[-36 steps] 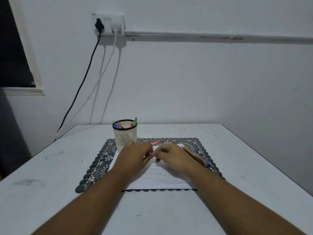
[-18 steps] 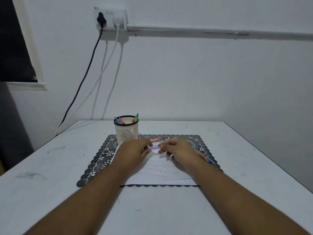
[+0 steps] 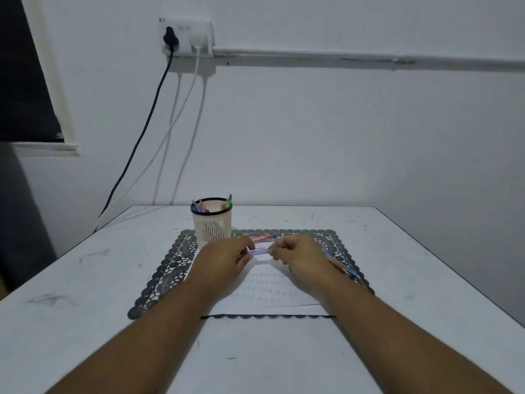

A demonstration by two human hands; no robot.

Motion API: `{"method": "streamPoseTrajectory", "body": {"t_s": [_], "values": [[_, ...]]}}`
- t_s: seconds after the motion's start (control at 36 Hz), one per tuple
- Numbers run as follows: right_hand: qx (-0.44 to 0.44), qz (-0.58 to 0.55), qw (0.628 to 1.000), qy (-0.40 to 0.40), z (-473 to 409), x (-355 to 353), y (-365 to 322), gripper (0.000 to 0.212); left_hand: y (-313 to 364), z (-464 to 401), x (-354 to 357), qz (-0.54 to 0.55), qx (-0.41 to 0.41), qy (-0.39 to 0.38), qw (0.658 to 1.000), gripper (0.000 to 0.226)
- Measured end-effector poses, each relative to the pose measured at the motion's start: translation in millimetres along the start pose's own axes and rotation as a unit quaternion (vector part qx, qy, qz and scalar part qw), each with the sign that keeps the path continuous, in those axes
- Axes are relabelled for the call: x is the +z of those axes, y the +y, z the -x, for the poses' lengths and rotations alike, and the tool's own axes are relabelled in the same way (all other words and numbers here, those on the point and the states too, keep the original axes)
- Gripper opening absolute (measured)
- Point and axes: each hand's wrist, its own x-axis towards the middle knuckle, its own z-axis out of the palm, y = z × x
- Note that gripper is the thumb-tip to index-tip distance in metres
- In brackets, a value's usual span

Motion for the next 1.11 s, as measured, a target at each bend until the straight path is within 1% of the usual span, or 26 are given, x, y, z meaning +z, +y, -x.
{"method": "streamPoseTrajectory", "body": {"t_s": [0.14, 0.25, 0.36, 0.47, 0.56, 0.64, 0.69, 0.78, 0.89, 0.94, 1.0, 1.06, 1.11], "values": [[-0.006, 0.02, 1.0, 0.001, -0.7, -0.6, 0.9, 0.01, 0.5, -1.0, 0.4, 0.001, 0.003, -0.003, 1.0, 0.012], [-0.005, 0.009, 1.0, 0.003, 0.2, -0.8, 0.2, 0.008, 1.3, -1.5, 0.0, 0.002, 0.002, -0.005, 1.0, 0.014], [0.001, -0.005, 1.0, -0.012, 0.3, -4.4, 0.4, 0.01, 0.1, -0.4, 0.0, 0.011, 0.002, -0.001, 1.0, 0.012], [0.013, -0.029, 0.999, -0.029, -1.3, -5.3, 2.1, 0.011, 1.0, -0.7, -2.2, 0.029, 0.017, 0.001, 0.999, 0.014], [0.009, 0.012, 1.0, 0.006, -4.9, -6.3, 2.0, 0.018, 2.5, -0.8, -4.4, 0.03, 0.032, 0.002, 0.999, 0.014], [0.005, 0.026, 0.999, 0.024, -7.3, -7.6, 1.7, 0.025, 1.6, -1.3, -4.1, 0.024, 0.057, -0.014, 0.998, 0.014], [-0.001, 0.029, 0.999, 0.016, -5.8, -8.4, 3.7, 0.025, 0.5, -1.5, -2.8, 0.033, 0.062, -0.039, 0.997, 0.015], [-0.005, 0.047, 0.999, -0.006, -6.0, -8.4, 10.9, 0.022, -1.9, -1.9, -0.4, 0.04, 0.063, -0.095, 0.993, 0.017], [0.003, 0.034, 0.999, -0.018, -10.9, -5.8, 18.6, 0.03, -7.2, -3.1, 3.2, 0.047, 0.072, -0.128, 0.988, 0.022], [-0.013, 0.086, 0.996, -0.017, -9.5, -3.1, 19.8, 0.022, -7.7, -2.8, 1.6, 0.059, 0.071, -0.131, 0.987, 0.024], [-0.031, 0.168, 0.985, -0.013, -7.6, -2.0, 19.1, 0.014, -7.1, -3.1, -0.3, 0.066, 0.066, -0.133, 0.987, 0.026], [-0.051, 0.235, 0.971, -0.011, -5.3, 0.9, 15.8, 0.013, -7.7, -3.0, -1.6, 0.065, 0.059, -0.137, 0.987, 0.026], [-0.068, 0.272, 0.96, -0.013, -5.8, 3.7, 13.6, 0.015, -8.6, -3.0, -2.2, 0.067, 0.056, -0.141, 0.986, 0.026]]}}
